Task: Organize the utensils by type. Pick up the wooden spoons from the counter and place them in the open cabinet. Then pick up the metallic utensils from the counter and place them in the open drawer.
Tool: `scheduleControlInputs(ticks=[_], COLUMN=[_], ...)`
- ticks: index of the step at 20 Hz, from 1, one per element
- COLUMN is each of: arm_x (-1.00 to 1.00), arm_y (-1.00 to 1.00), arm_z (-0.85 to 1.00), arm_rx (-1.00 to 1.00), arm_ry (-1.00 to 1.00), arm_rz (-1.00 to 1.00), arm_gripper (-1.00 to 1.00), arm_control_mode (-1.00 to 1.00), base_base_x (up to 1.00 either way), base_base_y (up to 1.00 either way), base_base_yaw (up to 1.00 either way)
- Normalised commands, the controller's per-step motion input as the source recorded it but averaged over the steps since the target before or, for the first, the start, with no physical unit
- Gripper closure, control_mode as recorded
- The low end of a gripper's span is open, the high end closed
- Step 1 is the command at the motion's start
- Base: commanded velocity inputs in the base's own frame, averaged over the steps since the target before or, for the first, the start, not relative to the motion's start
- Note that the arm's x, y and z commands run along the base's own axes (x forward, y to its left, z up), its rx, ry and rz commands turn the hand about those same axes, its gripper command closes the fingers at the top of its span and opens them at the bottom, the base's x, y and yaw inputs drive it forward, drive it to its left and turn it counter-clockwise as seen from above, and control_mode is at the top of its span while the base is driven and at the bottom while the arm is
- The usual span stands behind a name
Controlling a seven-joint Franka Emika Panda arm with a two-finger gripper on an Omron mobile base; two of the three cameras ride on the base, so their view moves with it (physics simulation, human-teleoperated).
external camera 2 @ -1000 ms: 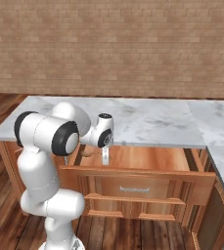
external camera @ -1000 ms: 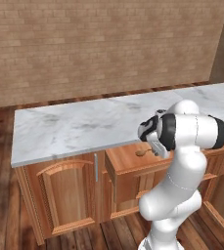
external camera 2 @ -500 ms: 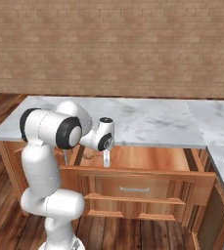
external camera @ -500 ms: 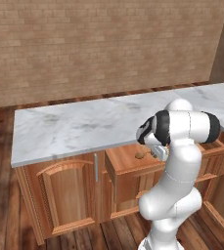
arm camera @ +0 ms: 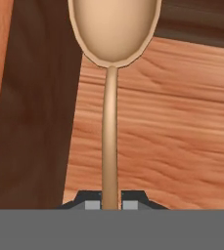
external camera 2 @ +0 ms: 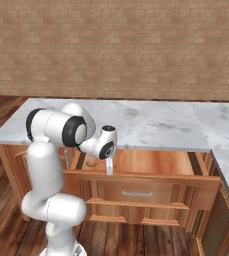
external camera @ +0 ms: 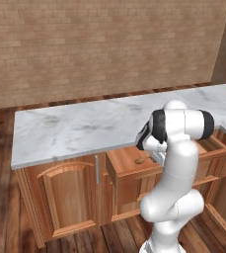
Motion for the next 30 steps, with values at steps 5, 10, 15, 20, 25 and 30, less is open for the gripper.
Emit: scheduleControlInputs(ticks=[5, 10, 15, 20, 25, 30], arm_x=[0.11, 0.1, -0.06, -0.66, -0.97, -0.96], arm_y=[0.0, 0.0, 0.0, 0.0, -0.01, -0.06], arm_z=[-0.19, -0.11, -0.21, -0.56, -0.61, -0.53], arm_rx=[0.0, 0.0, 0.0, 0.0, 0.0, 0.0], arm_ry=[-0.02, -0.02, 0.0, 0.0, 0.01, 0.0], arm_rz=[0.01, 0.01, 0.0, 0.0, 0.0, 0.0], arm_gripper=[1.0, 1.0, 1.0, 1.0, 1.0, 1.0], arm_control_mode=[-1.0, -1.0, -1.0, -1.0, -1.0, -1.0], base_base_x=[0.0, 0.0, 0.0, 0.0, 0.0, 0.0], base_base_y=[0.0, 0.0, 0.0, 0.0, 0.0, 0.0], base_base_yaw=[0.0, 0.0, 0.0, 0.0, 0.0, 0.0])
